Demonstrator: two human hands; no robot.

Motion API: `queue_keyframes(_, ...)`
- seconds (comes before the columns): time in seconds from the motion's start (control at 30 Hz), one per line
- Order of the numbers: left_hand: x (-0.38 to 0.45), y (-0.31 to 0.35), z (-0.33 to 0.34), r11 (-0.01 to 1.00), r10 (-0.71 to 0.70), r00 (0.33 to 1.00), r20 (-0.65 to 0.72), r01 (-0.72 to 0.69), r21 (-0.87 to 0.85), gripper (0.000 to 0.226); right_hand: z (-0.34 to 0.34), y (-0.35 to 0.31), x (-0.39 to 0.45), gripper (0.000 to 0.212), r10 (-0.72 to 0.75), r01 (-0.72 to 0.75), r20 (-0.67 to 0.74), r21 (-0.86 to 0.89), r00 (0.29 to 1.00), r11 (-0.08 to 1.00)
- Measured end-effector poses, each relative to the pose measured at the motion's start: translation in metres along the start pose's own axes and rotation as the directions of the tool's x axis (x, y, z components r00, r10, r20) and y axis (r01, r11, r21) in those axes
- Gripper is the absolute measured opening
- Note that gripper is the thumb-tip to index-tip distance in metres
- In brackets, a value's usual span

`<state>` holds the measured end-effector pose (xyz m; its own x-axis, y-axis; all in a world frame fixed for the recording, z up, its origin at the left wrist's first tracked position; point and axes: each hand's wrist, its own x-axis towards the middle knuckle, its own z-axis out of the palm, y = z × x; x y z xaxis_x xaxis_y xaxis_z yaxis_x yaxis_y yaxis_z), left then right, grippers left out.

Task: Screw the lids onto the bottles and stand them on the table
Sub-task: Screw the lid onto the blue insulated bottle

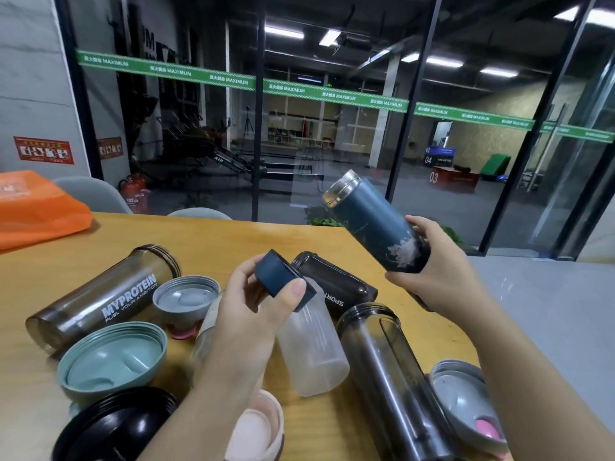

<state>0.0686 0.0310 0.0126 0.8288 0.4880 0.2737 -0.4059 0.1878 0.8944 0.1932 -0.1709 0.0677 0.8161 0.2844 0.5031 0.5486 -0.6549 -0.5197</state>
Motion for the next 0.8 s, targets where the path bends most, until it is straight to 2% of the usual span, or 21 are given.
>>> queue_keyframes(0.1, -0.001, 0.004, -0.001, 1.000, -0.009, 1.000, 0.015, 0.009, -0.006, 0.068, 0.000, 0.002, -0.010, 0.087, -0.107, 0.107, 0.000, -0.012, 0.994, 0.994)
queue_keyframes(0.23, -0.003, 0.008, 0.002, 0.999, -0.037, 0.999, -0.015, 0.037, -0.034, 0.044, 0.000, 0.005, -0.018, 0.084, -0.254, 0.253, -0.048, -0.021, 0.966, 0.967)
queue_keyframes(0.27, -0.003, 0.008, 0.001, 0.999, -0.041, 0.999, -0.024, 0.040, -0.018, 0.048, 0.001, 0.005, -0.019, 0.083, -0.291, 0.289, -0.060, -0.029, 0.955, 0.957)
queue_keyframes(0.37, 0.002, 0.005, -0.001, 0.994, -0.010, 0.999, -0.052, 0.015, 0.111, 0.081, 0.006, 0.010, -0.019, 0.082, -0.370, 0.367, -0.081, -0.050, 0.925, 0.929)
queue_keyframes(0.4, 0.002, 0.004, -0.002, 0.990, -0.004, 0.997, -0.075, 0.015, 0.141, 0.085, 0.007, 0.013, -0.019, 0.082, -0.391, 0.387, -0.092, -0.066, 0.916, 0.920)
queue_keyframes(0.63, 0.004, 0.006, -0.004, 0.972, 0.066, 0.997, -0.045, -0.054, 0.227, 0.077, 0.024, 0.027, -0.026, 0.088, -0.487, 0.465, -0.139, -0.165, 0.862, 0.870)
queue_keyframes(0.8, 0.003, 0.009, -0.004, 0.967, 0.096, 0.995, -0.005, -0.092, 0.236, 0.060, 0.022, 0.025, -0.027, 0.089, -0.523, 0.492, -0.152, -0.200, 0.839, 0.847)
